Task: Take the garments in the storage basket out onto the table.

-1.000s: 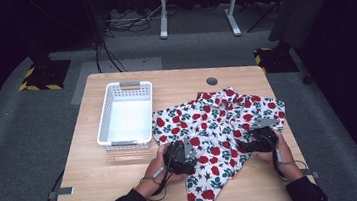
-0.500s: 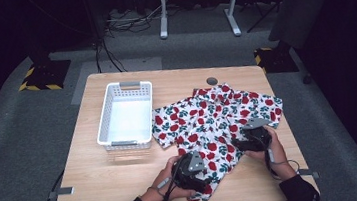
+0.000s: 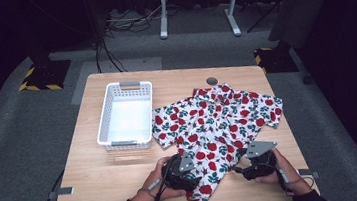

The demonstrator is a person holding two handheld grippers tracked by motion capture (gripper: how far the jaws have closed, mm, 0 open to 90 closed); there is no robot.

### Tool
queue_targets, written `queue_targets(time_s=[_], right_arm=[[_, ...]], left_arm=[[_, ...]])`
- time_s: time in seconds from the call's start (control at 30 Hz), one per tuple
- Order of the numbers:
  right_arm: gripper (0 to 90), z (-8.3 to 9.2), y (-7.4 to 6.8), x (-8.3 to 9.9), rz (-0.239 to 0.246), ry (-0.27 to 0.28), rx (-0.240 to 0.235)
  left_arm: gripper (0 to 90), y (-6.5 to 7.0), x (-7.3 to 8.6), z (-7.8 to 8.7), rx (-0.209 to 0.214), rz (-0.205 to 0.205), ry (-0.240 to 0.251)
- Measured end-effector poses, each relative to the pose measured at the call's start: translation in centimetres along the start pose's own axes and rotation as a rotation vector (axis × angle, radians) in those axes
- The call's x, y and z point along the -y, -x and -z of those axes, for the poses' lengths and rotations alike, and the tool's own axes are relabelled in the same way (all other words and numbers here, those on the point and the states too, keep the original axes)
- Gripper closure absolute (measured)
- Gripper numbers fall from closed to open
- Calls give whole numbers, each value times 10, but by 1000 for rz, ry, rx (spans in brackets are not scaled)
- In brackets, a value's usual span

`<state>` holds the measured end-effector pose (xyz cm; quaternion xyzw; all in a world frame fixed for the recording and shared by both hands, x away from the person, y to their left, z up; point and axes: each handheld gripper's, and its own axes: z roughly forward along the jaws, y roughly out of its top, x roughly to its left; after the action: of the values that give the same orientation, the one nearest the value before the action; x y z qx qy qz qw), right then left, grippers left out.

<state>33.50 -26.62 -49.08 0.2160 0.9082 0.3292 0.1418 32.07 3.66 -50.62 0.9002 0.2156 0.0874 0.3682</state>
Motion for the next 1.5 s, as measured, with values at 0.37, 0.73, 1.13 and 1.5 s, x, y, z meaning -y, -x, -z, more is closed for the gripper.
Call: queue_targets(time_s=[0.37, 0.73, 1.13, 1.5], right_arm=[[294, 0, -9, -4, 90, -31, -30], [581, -13, -7, -10, 15, -27, 58], [900, -5, 0, -17, -105, 35, 141], [428, 0, -12, -13, 52, 15, -6]], left_arm=[[297, -16, 12, 9, 2, 22, 13], [298, -18, 13, 9, 15, 11, 14], [301, -19, 13, 9, 20, 10, 10], [299, -14, 10, 9, 10, 34, 0]])
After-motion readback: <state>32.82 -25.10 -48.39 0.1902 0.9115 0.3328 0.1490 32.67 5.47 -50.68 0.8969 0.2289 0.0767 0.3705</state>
